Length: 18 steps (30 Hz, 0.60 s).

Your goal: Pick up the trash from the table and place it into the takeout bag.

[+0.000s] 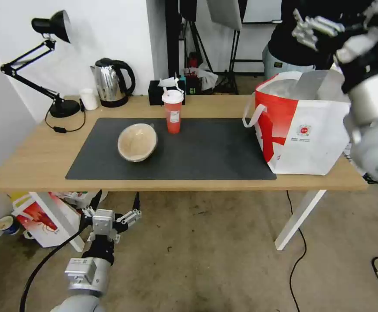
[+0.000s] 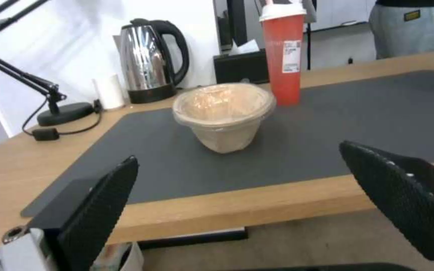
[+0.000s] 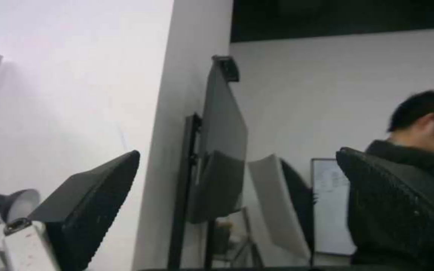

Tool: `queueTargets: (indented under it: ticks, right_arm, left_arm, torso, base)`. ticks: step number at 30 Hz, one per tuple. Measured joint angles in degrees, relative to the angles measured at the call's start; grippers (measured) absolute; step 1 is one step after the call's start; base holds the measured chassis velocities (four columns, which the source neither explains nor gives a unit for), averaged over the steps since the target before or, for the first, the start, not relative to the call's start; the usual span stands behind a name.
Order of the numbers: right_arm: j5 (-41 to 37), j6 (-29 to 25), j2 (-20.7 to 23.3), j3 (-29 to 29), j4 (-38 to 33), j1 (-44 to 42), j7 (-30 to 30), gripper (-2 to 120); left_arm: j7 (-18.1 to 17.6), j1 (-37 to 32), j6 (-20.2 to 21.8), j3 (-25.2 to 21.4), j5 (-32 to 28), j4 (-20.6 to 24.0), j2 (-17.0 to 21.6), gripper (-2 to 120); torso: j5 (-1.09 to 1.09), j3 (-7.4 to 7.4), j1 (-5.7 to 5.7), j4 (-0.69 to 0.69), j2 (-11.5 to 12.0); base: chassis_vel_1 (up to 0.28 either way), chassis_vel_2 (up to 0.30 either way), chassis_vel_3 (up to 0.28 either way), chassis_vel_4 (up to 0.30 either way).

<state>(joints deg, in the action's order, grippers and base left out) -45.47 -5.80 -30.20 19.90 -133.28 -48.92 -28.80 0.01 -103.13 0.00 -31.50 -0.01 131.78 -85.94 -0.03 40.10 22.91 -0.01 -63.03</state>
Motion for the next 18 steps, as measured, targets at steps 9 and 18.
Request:
queueTargets:
  ticks: [9,18]
  right_arm:
    - [14.3,-0.3,-13.7,9.5,-5.4,-23.2,3.2,100]
    - [23.8,-2.9,-23.6,7.9,-8.9,-33.9,5.7,100]
  left_arm:
    - [0.0,0.0,0.0,0.0,0.0,0.0,0.0,100]
    - [0.0,0.0,0.0,0.0,0.0,0.0,0.0,100]
  torso:
    - [0.03,0.0,0.0,0.01,0.0]
    - [0.03,0.0,0.01,0.02,0.0]
  base:
    - [0.0,0.0,0.0,0.0]
    - [0.0,0.0,0.0,0.0]
